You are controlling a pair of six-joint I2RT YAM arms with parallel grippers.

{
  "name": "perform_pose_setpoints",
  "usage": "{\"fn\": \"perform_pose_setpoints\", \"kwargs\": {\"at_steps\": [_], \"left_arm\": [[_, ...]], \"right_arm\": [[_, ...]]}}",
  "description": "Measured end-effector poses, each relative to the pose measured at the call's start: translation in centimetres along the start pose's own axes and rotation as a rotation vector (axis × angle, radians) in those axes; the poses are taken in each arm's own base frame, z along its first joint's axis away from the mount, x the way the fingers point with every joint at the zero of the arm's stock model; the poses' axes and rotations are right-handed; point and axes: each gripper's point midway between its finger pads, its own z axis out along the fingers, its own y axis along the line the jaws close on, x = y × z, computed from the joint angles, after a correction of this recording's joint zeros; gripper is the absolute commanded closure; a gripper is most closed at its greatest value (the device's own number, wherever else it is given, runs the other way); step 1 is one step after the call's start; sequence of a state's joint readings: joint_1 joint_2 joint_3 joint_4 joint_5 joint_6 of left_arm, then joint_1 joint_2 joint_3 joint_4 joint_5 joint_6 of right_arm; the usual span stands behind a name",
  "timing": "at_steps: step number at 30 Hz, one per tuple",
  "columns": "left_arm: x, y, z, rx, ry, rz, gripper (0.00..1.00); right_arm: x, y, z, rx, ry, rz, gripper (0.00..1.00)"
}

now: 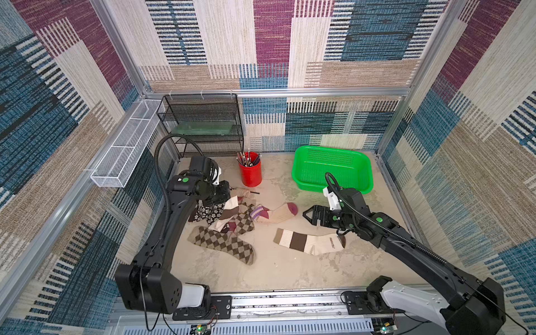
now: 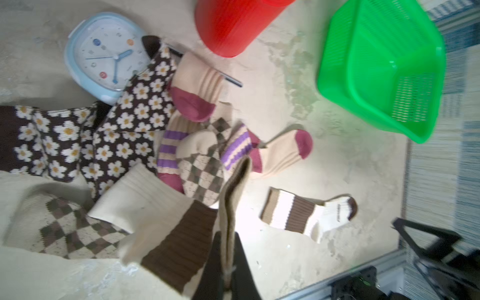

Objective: Place the socks together as a pair
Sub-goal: Pick up the sock at the center of the board.

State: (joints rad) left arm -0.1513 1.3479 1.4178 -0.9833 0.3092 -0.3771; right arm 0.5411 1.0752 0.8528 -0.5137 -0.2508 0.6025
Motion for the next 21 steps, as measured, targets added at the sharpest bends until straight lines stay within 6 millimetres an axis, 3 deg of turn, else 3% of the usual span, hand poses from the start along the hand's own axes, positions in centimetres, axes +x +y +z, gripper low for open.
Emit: {"fn": "perform_pose_setpoints", "kwargs": {"at_steps": [4, 10, 16, 21], "left_arm": [[0.0, -5.0, -3.8, 0.110, -0.062, 0.026, 1.00], [2.4, -12.7, -6.5, 0.258, -0.043, 0.060, 1.00], [5.6, -18.5, -7.0, 0.323, -0.001, 0.059, 1.00], [7.6, -20.2, -5.5, 0.320, 0.010, -0.008, 1.00]], "right_arm": [[-0.5, -0.2, 0.0, 0.007, -0.009, -0.003, 0.04], [-1.6, -1.1, -0.9, 0.020, -0.052, 0.010, 0.04], [-2.9, -4.5, -3.6, 0.069, -0.159, 0.089, 0.04], [-2.4, -5.8, -5.0, 0.066, -0.200, 0.096, 0.04]]}}
